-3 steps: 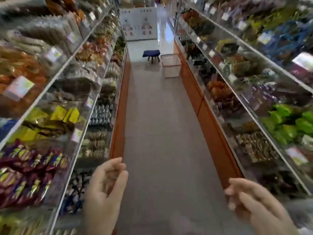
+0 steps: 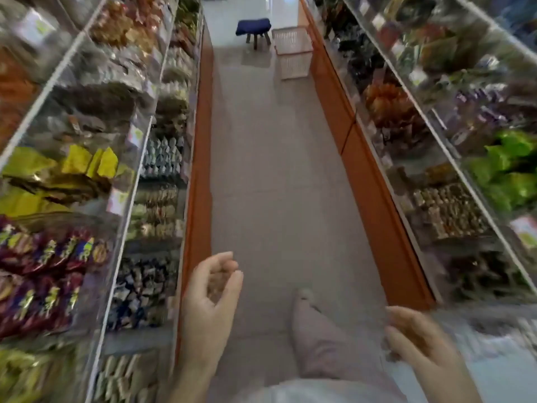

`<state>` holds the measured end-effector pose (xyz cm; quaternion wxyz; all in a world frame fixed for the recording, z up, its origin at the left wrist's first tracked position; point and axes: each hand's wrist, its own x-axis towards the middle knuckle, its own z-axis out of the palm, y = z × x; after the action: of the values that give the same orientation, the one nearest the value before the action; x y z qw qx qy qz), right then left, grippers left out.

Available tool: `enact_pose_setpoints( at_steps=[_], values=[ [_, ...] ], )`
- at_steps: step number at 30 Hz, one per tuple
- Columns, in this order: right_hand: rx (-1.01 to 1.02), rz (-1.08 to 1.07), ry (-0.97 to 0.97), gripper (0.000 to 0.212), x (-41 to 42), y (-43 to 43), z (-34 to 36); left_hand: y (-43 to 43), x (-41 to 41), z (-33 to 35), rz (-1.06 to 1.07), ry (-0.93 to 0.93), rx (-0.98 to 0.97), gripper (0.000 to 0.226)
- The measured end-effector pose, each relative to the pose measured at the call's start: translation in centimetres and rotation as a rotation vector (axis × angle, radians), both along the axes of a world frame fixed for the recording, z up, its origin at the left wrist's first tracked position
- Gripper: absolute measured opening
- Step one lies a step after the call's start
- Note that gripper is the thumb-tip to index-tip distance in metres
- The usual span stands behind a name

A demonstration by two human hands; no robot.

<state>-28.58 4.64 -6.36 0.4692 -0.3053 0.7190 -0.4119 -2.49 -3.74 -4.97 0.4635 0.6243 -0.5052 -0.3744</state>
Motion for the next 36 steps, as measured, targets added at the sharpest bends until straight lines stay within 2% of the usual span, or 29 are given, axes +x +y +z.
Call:
enact_pose_setpoints(
  at_steps=[2,5,8,16,22,30,36],
  values=[
    [0.114,0.050,0.057,0.029,0.7,-2.3,-2.9,-3.7,-1.1,-2.8,-0.001,0.007,0.124,0.035],
    [0.153,0.085,0.151,0.026,0.3,-9.0,-4.8,-10.5,-2.3,-5.0,0.001,-0.014,0.204,0.029],
    [0.098,0.177,0.201,0.027,0.1,-19.6,-4.8,-18.2,-3.2,-5.1,0.021,-0.001,0.239,0.030],
    [-0.061,0.226,0.210,0.026,1.6,-51.9,-2.6,-37.5,-1.2,-4.2,0.078,-0.003,0.253,0.038],
    [-0.089,0.232,0.184,0.025,4.3,-72.9,-2.5,-60.7,1.6,-4.5,0.075,-0.025,0.199,0.034],
    [-0.023,0.079,0.244,0.030,3.0,-93.4,-2.8,-93.0,0.6,-3.3,-0.079,-0.029,0.149,0.030],
    [-0.110,0.135,0.271,0.029,0.3,-118.4,-3.2,-113.9,-1.9,-3.6,-0.052,-0.027,0.146,0.033]
  ],
)
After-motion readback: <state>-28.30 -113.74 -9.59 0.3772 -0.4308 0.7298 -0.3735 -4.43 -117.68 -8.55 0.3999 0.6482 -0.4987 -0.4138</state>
